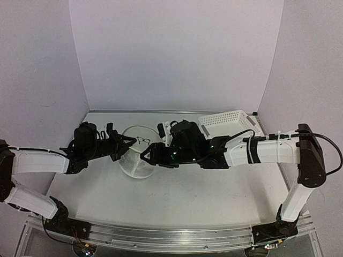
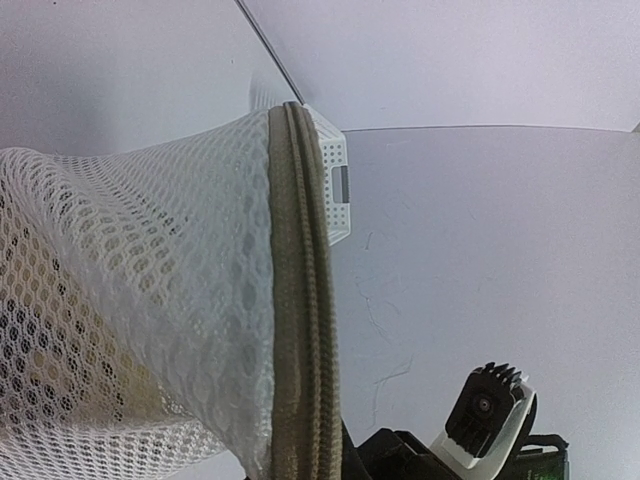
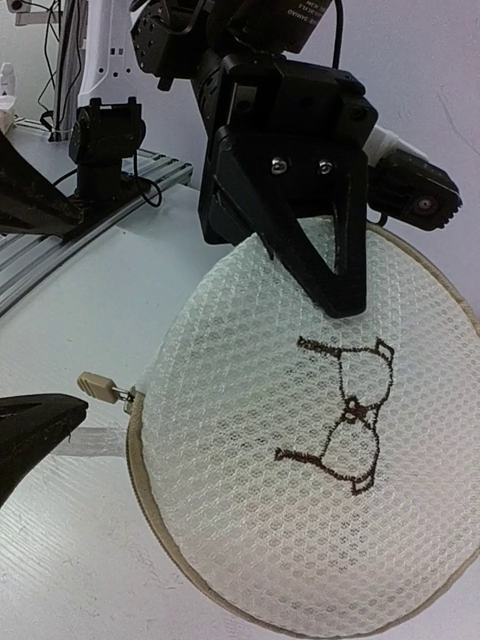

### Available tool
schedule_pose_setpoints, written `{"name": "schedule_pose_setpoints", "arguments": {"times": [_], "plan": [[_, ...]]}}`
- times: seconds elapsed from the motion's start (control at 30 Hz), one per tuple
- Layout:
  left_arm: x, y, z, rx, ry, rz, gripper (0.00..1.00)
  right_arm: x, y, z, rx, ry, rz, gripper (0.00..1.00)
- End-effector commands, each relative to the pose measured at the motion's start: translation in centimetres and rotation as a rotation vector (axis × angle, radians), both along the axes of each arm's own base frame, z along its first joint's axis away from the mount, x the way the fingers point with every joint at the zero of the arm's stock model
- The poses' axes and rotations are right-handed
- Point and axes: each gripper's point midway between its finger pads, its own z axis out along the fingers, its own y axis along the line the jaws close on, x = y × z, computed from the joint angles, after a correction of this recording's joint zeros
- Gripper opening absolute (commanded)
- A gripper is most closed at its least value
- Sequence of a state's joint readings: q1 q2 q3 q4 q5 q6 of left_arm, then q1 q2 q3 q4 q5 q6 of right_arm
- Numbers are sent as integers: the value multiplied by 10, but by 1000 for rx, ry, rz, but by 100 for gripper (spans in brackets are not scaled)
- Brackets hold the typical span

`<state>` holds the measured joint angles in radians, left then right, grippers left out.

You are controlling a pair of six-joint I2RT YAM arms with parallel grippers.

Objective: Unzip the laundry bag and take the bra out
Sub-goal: Pick up the zipper from the laundry bag.

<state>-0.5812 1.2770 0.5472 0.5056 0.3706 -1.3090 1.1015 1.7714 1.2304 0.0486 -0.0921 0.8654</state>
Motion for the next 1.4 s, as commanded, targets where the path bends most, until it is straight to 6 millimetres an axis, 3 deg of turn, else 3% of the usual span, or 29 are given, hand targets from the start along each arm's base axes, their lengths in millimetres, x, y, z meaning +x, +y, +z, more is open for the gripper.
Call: {"name": "schedule_pose_setpoints", "arguments": {"times": [0.0, 0.5, 1.13, 1.37], "plan": [[0, -1, 23, -40, -71, -10, 0, 4, 16, 22, 60, -25, 8, 56], [-1, -4, 23, -43, -66, -29, 0, 8, 19, -1, 24, 0, -11, 49], [-5, -4, 20, -41, -60, -41, 0, 11, 18, -4, 15, -2, -27, 22], [-6, -3, 20, -39, -66, -42, 0, 11, 12, -1, 13, -17, -41, 7]]}}
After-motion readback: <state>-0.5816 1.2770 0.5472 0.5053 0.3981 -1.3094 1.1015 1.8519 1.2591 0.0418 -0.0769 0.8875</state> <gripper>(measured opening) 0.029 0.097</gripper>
